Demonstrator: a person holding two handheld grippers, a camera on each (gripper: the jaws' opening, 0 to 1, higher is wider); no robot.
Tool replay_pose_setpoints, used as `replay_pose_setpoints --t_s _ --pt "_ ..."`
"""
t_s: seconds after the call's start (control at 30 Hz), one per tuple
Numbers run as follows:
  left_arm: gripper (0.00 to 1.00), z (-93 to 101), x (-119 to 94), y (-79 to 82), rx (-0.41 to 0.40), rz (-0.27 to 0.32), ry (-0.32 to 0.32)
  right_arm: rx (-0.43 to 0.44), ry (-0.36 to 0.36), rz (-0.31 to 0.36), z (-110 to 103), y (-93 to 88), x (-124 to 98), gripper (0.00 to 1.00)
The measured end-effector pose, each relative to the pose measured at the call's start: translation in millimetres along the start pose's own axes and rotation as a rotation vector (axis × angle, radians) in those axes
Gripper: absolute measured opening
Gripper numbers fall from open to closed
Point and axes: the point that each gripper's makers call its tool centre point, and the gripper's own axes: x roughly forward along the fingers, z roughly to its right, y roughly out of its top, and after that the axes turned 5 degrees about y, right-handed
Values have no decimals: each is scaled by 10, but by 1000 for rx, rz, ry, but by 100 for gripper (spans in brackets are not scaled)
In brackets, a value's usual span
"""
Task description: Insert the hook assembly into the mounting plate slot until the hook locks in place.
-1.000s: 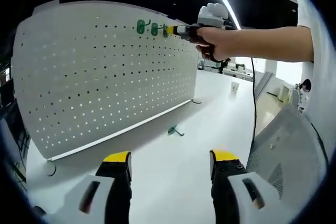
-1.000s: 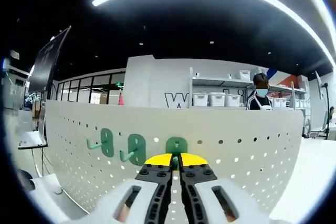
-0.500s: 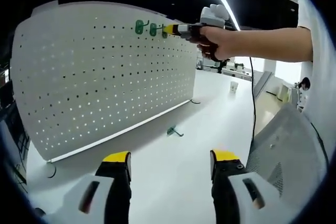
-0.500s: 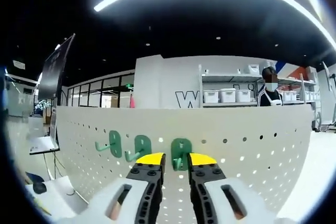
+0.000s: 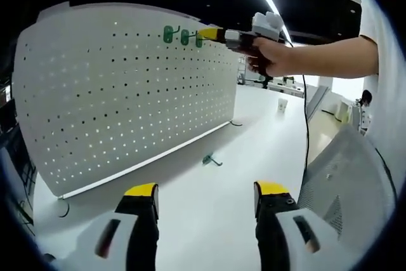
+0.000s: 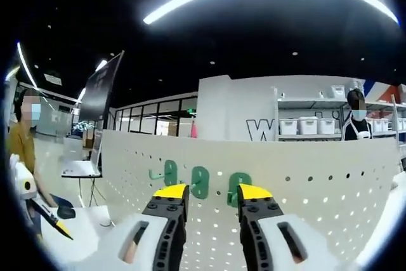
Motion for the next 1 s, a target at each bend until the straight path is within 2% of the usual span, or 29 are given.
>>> replay_pose_setpoints --t_s 0.33,0.57,0.67,1.0 --pt "62 2 -26 -26 -1 -7 0 5 29 -2 -53 -2 -29 35" --pt "63 -19 -35 -15 -1 -7 8 15 54 -5 -106 -35 -143 37" --pt "63 -20 -25 -20 -2 -6 9 -12 63 -28 -148 -89 -201 38" --pt "63 8 3 -10 -3 -5 4 17 77 -67 -241 -297 -493 40"
